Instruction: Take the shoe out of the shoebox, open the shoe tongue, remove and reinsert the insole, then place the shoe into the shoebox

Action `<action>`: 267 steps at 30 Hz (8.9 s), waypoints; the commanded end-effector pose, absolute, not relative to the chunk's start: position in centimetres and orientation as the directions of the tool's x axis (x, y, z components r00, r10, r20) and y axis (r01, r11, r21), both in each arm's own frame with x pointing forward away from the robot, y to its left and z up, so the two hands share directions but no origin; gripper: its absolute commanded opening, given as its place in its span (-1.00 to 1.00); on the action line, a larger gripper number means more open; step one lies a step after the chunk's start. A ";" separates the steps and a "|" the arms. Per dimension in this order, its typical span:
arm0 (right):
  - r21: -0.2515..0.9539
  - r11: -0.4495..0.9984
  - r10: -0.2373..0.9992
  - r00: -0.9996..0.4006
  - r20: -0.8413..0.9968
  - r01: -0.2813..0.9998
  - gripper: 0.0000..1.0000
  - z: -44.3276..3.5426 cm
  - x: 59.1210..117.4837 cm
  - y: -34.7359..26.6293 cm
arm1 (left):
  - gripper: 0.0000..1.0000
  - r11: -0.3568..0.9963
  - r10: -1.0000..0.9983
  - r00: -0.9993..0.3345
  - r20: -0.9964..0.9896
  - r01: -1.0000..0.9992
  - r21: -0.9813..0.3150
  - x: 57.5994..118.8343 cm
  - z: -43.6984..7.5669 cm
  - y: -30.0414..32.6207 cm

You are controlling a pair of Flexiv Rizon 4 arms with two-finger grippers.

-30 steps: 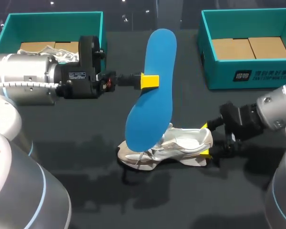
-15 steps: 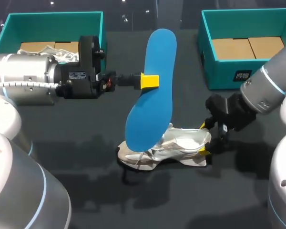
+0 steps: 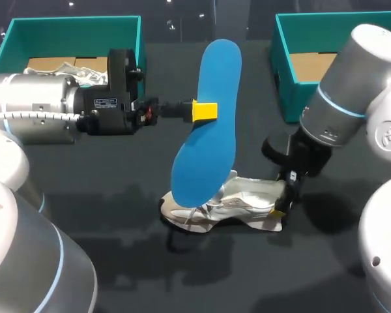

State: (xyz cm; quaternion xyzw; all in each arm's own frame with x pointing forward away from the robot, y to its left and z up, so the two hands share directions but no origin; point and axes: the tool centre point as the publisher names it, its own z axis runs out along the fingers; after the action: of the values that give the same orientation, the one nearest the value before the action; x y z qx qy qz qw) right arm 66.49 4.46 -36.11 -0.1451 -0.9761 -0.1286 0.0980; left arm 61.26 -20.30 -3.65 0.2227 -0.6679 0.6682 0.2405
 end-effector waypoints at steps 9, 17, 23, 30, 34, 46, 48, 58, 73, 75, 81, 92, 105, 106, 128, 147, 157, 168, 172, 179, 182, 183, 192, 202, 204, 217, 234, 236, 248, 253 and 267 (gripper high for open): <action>0.088 0.967 0.221 -0.957 0.185 0.240 1.00 -35.7 66.3 4.4 | -1.00 0.005 0.023 -0.785 0.618 -0.619 -0.786 61.2 -3.7 -20.4; 0.080 0.970 0.213 -0.963 0.165 0.229 1.00 -33.9 66.8 5.1 | -1.00 0.005 0.023 -0.785 0.618 -0.619 -0.786 61.2 -3.7 -20.4; 0.055 0.976 0.202 -0.968 0.148 0.212 1.00 -32.9 67.5 6.0 | -1.00 0.005 0.023 -0.785 0.618 -0.619 -0.786 61.2 -3.7 -20.4; 0.056 0.983 0.166 -0.980 0.111 0.173 1.00 -33.4 68.7 7.3 | -1.00 0.005 0.023 -0.785 0.618 -0.619 -0.786 61.2 -3.7 -20.4; 0.054 0.987 0.147 -0.985 0.092 0.152 1.00 -34.4 70.0 8.1 | -1.00 0.005 0.023 -0.785 0.618 -0.619 -0.786 61.2 -3.7 -20.4; 0.061 0.988 0.136 -0.988 0.079 0.141 1.00 -36.3 71.3 9.6 | -1.00 0.005 0.023 -0.785 0.618 -0.619 -0.786 61.2 -3.7 -20.4; 0.056 0.989 0.134 -0.988 0.081 0.139 1.00 -36.5 71.5 9.9 | -1.00 0.005 0.023 -0.785 0.618 -0.619 -0.786 61.2 -3.7 -20.4; 0.033 0.989 0.139 -0.986 0.087 0.143 0.56 -37.4 71.9 10.7 | -1.00 0.005 0.023 -0.785 0.618 -0.619 -0.786 61.2 -3.7 -20.4; 0.008 0.989 0.143 -0.983 0.119 0.145 -1.00 -37.9 71.5 11.2 | -1.00 0.005 0.023 -0.785 0.618 -0.619 -0.786 61.2 -3.7 -20.4; 0.006 0.989 0.149 -0.981 0.121 0.151 -1.00 -37.7 71.5 11.1 | -1.00 0.005 0.023 -0.785 0.618 -0.619 -0.786 61.2 -3.7 -20.4; -0.002 0.980 0.197 -0.972 0.128 0.198 -1.00 -36.9 71.4 10.7 | -1.00 0.005 0.023 -0.785 0.618 -0.619 -0.786 61.2 -3.7 -20.4; 0.023 0.850 0.512 -0.835 0.201 0.527 -1.00 -34.6 71.0 10.4 | -1.00 0.005 0.023 -0.785 0.618 -0.619 -0.786 61.2 -3.7 -20.4; 0.004 0.799 0.590 -0.785 0.191 0.602 -1.00 -33.4 70.1 10.9 | -1.00 0.005 0.023 -0.785 0.618 -0.619 -0.786 61.2 -3.7 -20.4; 0.004 0.799 0.590 -0.785 0.191 0.602 -1.00 -33.4 70.1 10.9 | -1.00 0.005 0.023 -0.785 0.618 -0.619 -0.786 61.2 -3.7 -20.4; 0.025 0.189 0.958 -0.189 0.217 0.982 -1.00 -32.2 67.4 12.4 | -1.00 0.005 0.023 -0.785 0.618 -0.619 -0.786 61.2 -3.7 -20.4; 0.007 0.154 0.960 -0.152 0.234 0.988 -1.00 -34.6 69.0 13.0 | -1.00 0.005 0.023 -0.785 0.618 -0.619 -0.786 61.2 -3.7 -20.4; -0.006 0.186 0.953 -0.179 0.244 0.982 -1.00 -35.7 70.0 13.0 | -1.00 0.005 0.023 -0.785 0.618 -0.619 -0.786 61.2 -3.7 -20.4; -0.039 0.211 0.945 -0.194 0.262 0.977 -1.00 -37.3 71.0 12.9 | -1.00 0.005 0.023 -0.785 0.618 -0.619 -0.786 61.2 -3.7 -20.4; -0.047 0.210 0.944 -0.190 0.271 0.977 -1.00 -37.7 71.0 12.9 | -1.00 0.005 0.023 -0.785 0.618 -0.619 -0.786 61.2 -3.7 -20.4; -0.060 0.197 0.943 -0.172 0.286 0.979 -0.92 -38.2 70.8 12.8 | -1.00 0.005 0.023 -0.785 0.618 -0.619 -0.786 61.2 -3.7 -20.4; -0.061 0.194 0.942 -0.168 0.289 0.979 -0.10 -38.2 70.7 12.8 | -1.00 0.005 0.023 -0.785 0.618 -0.619 -0.786 61.2 -3.7 -20.4; -0.061 0.192 0.942 -0.167 0.291 0.979 0.37 -38.1 70.6 12.7 | -1.00 0.005 0.023 -0.785 0.618 -0.619 -0.786 61.2 -3.7 -20.4; -0.060 0.170 0.934 -0.142 0.327 0.984 1.00 -36.6 70.2 12.0 | -1.00 0.005 0.023 -0.785 0.618 -0.619 -0.786 61.2 -3.7 -20.4; -0.045 0.190 0.914 -0.160 0.373 0.981 1.00 -33.9 69.6 11.2 | -1.00 0.005 0.023 -0.785 0.618 -0.619 -0.786 61.2 -3.7 -20.4; -0.045 0.190 0.914 -0.160 0.373 0.981 1.00 -33.9 69.6 11.2 | -1.00 0.005 0.023 -0.785 0.618 -0.619 -0.786 61.2 -3.7 -20.4; -0.024 0.179 0.876 -0.148 0.458 0.984 1.00 -32.8 69.7 10.6 | -1.00 0.005 0.023 -0.785 0.618 -0.619 -0.786 61.2 -3.7 -20.4; 0.000 0.060 0.631 -0.038 0.775 0.998 1.00 -27.2 69.9 6.7 | -1.00 0.097 0.048 -0.990 0.130 -0.125 -0.987 65.6 -0.8 -20.3; -0.009 0.053 0.627 -0.026 0.778 0.999 1.00 -26.8 70.2 6.4 | -1.00 0.226 -0.016 -0.972 -0.233 0.223 -0.948 66.9 -1.3 -20.9; -0.009 0.053 0.627 -0.026 0.778 0.999 1.00 -26.8 70.2 6.4 | -1.00 0.234 0.005 -0.962 -0.273 0.267 -0.935 66.9 -1.6 -21.2; -0.036 0.052 0.572 0.000 0.820 0.998 1.00 -25.7 71.4 6.6 | -1.00 0.265 -0.025 -0.871 -0.491 0.468 -0.843 68.4 -4.1 -21.6; 0.007 0.079 0.413 -0.039 0.910 0.997 1.00 -24.0 73.5 7.5 | -1.00 0.205 -0.146 -0.638 -0.756 0.729 -0.654 70.7 -7.3 -21.9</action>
State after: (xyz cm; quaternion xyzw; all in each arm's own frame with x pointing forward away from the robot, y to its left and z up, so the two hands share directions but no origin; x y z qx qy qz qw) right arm 73.09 7.20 -23.78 -0.5703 -0.6185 -0.3709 0.3934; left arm 71.18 -21.70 -6.33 -0.2050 -0.7317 0.5775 -0.2984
